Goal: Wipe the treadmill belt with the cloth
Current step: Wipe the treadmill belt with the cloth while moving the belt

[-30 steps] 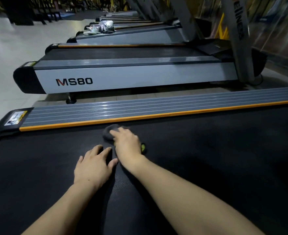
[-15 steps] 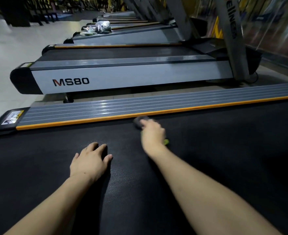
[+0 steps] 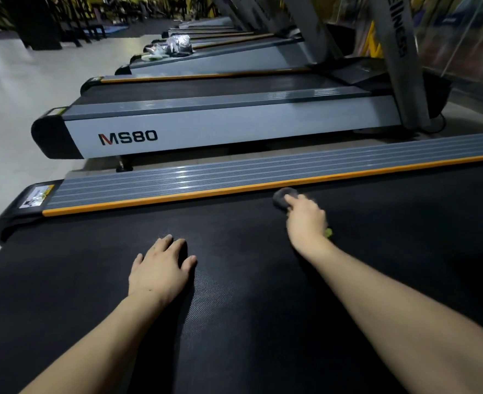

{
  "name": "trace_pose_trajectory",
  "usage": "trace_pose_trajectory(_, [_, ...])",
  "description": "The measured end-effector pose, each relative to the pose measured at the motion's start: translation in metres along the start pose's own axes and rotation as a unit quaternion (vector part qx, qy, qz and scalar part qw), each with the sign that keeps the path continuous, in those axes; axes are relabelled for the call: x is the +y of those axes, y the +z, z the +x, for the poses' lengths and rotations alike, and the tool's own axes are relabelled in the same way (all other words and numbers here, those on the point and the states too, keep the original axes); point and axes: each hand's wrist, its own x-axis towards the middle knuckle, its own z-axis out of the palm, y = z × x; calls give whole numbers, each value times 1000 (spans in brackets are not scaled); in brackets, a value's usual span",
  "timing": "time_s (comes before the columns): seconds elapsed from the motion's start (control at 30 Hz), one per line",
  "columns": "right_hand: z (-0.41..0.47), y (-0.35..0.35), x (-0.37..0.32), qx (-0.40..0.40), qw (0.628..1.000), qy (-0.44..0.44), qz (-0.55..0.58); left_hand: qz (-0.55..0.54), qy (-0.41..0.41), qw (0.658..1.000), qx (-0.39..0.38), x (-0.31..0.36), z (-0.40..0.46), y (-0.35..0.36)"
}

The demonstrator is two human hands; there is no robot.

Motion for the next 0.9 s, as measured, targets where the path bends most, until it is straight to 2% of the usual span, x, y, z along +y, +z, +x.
trace_pose_trajectory(0.1, [-40,25,-78,-30,994,-102,11,6,-5,1000,22,-7,-8,-4])
trace_pose_trajectory(0.17, [-77,34,-126,-78,977,-195,20,11,-9,999,36,-8,-16,-8])
trace_pose_trajectory(0.27, [-89,27,-128,-124,949,-280,70,30,-5,999,34,-8,-26,-13])
trace_pose_trajectory(0.37, [-56,3,-65,-104,962,-252,25,29,0,999,26,-6,-30,-14])
trace_pose_trajectory(0.5, [-14,-32,23,-34,994,-104,-8,40,7,999,19,4,-32,-15])
trace_pose_trajectory(0.6, [-29,-34,9,-14,999,-40,-6,49,9,999,18,2,-35,-10])
trace_pose_trajectory(0.7, [-60,-8,-51,-12,996,-80,39,36,2,999,12,-3,-32,-4])
trace_pose_trajectory(0.8, [-107,20,-116,-47,973,-206,97,33,-2,999,7,-6,-26,1])
trace_pose_trajectory(0.9, [-121,24,-120,-82,949,-273,139,31,-7,999,-5,-10,-25,4])
